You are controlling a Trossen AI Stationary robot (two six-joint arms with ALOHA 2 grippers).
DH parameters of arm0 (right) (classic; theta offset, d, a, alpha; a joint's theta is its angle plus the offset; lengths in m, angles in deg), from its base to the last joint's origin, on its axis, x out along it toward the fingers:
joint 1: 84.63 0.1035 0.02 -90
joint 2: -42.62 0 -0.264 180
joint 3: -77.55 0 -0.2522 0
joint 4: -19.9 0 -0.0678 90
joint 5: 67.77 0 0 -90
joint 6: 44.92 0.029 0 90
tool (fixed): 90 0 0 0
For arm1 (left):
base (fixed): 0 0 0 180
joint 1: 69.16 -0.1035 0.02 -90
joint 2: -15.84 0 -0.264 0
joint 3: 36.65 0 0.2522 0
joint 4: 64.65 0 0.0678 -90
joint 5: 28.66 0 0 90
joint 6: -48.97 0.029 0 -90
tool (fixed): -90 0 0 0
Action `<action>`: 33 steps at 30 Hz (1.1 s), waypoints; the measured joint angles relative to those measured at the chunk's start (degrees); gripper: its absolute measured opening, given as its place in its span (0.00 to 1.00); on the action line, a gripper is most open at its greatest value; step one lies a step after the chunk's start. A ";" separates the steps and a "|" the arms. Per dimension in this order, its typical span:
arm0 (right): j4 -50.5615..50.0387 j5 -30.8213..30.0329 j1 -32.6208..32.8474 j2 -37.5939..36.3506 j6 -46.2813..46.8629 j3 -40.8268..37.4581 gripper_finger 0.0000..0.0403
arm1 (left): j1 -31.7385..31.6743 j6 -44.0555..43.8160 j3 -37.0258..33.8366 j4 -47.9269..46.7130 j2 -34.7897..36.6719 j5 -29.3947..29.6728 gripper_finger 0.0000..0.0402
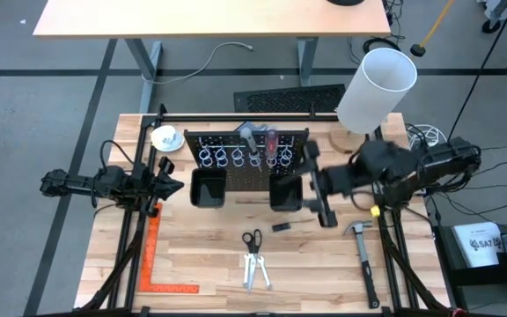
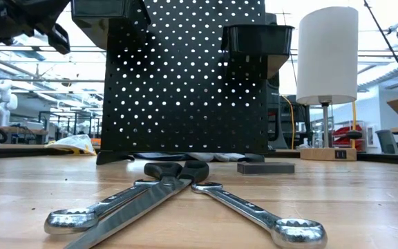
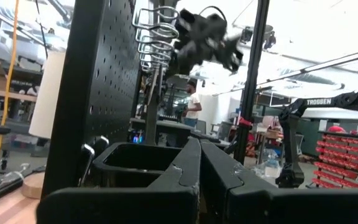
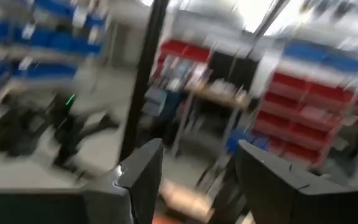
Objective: Hang tools onto peg board
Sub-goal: Hang the black scissors on the black peg board
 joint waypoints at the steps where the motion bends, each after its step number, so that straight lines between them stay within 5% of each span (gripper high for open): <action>1: -2.45 -0.03 0.92 0.30 1.21 0.00 0.48 | 0.01 0.00 0.00 0.02 0.00 -0.01 0.02; 9: -13.45 -5.56 9.07 4.38 7.98 0.00 0.47 | 0.00 0.04 0.00 2.47 0.00 -3.10 0.02; 17: -14.13 -14.07 14.79 8.13 5.51 0.00 0.40 | 1.92 -2.80 0.00 22.36 0.00 -15.47 0.02; 25: -15.03 -20.19 15.19 8.70 4.24 0.00 0.33 | 5.76 2.12 1.47 21.27 -4.07 -9.87 0.02; 33: -15.48 -22.85 15.16 8.18 2.31 0.00 0.29 | 5.91 6.60 15.46 16.99 -16.27 -7.98 0.02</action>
